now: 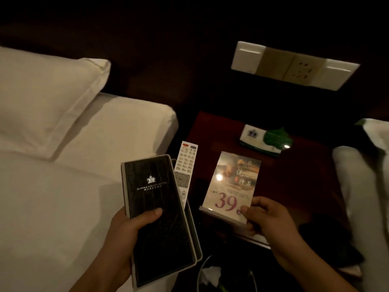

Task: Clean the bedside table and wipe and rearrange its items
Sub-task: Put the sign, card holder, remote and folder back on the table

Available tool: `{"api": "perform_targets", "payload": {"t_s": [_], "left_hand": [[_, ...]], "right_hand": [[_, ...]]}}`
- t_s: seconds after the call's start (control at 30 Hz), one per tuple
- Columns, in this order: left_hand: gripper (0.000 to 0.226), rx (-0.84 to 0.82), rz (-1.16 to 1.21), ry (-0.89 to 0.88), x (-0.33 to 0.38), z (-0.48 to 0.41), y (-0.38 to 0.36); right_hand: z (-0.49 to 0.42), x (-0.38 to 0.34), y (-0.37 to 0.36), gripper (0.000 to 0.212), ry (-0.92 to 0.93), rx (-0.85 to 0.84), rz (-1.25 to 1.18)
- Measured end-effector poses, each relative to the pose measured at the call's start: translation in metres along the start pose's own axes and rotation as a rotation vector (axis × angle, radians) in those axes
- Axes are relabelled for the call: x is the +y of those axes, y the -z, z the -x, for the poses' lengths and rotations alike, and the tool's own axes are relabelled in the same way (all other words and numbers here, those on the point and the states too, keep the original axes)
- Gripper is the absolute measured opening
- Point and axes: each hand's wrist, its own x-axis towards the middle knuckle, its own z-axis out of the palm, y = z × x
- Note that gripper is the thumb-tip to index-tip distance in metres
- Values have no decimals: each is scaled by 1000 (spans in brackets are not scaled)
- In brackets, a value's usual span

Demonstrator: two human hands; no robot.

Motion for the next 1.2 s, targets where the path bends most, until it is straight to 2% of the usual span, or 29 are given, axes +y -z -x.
{"api": "perform_targets", "payload": {"t_s": [0.17,0.4,0.53,0.6,0.73,0.83,0.97,1.1,1.2], "left_hand": [[47,-16,-101,51,-7,-54,-70],[75,69,-248,145,-19,-113,-103],[68,60,-323,165,-22,-124,-115],[58,66,-380,119,-17,-132,-118],[48,44,-580,-86,-2,-147,-119],[55,19,-715,-208,1,-152,-116],[74,88,-833,-163,-3,-167,-107],[70,106,-908,-111,11,-170,-117],[64,90,-1052,-233,28,-175,-123]], "right_hand": [[-30,13,52,6,-75,66,-46],[-61,19,95,9,-138,107,-53],[-68,17,103,7,-139,147,-89],[-71,16,106,7,-129,168,-99],[-75,14,112,6,-118,226,-107],[-76,13,116,6,-125,281,-92],[-83,9,112,6,-155,356,-41],[-98,-10,92,6,-130,386,-64],[-113,-23,75,6,-92,390,-89]]}}
